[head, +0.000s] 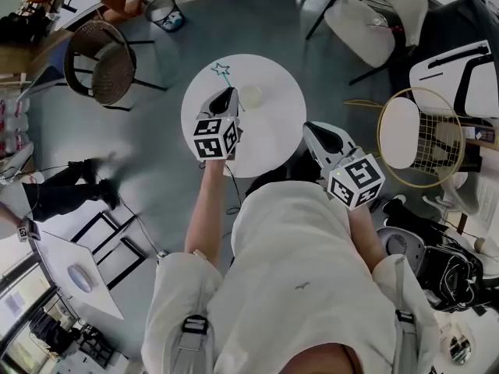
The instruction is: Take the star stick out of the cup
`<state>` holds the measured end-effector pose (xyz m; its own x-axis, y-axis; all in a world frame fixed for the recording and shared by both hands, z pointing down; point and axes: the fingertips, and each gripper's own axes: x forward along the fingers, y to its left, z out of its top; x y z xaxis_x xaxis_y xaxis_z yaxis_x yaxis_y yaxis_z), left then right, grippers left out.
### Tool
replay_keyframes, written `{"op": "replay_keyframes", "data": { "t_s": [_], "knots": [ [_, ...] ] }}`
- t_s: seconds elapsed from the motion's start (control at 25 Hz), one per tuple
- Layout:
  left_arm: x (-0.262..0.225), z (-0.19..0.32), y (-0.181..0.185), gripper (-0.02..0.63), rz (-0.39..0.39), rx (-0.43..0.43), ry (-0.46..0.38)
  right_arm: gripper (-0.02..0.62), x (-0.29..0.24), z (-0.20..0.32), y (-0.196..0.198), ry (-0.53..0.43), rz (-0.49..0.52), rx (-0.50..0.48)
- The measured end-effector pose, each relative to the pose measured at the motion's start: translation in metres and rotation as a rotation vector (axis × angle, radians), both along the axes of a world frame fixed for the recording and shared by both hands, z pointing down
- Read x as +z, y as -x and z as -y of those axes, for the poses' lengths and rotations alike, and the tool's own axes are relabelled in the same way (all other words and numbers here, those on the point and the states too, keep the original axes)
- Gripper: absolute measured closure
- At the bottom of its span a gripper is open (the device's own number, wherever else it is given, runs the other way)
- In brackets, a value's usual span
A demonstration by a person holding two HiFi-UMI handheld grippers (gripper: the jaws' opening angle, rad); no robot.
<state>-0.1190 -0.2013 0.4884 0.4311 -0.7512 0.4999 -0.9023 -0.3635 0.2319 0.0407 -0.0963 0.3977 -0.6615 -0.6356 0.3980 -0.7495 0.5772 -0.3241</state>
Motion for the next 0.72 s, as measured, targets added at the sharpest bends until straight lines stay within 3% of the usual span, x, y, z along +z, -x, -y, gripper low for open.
{"op": "replay_keyframes", "data": {
  "t_s": [0.32,0.72],
  "knots": [
    [-0.025,-0.040,0.007,0.581,-0.053,-0.042,-0.016,0.589,-0.003,0.005,0.005,-0.010,0.005,-0.035],
    [-0.051,-0.090,0.017,0.581,-0.064,-0.023,-0.060,0.589,-0.002,0.003,0.020,-0.001,-0.008,-0.066]
  ]
}}
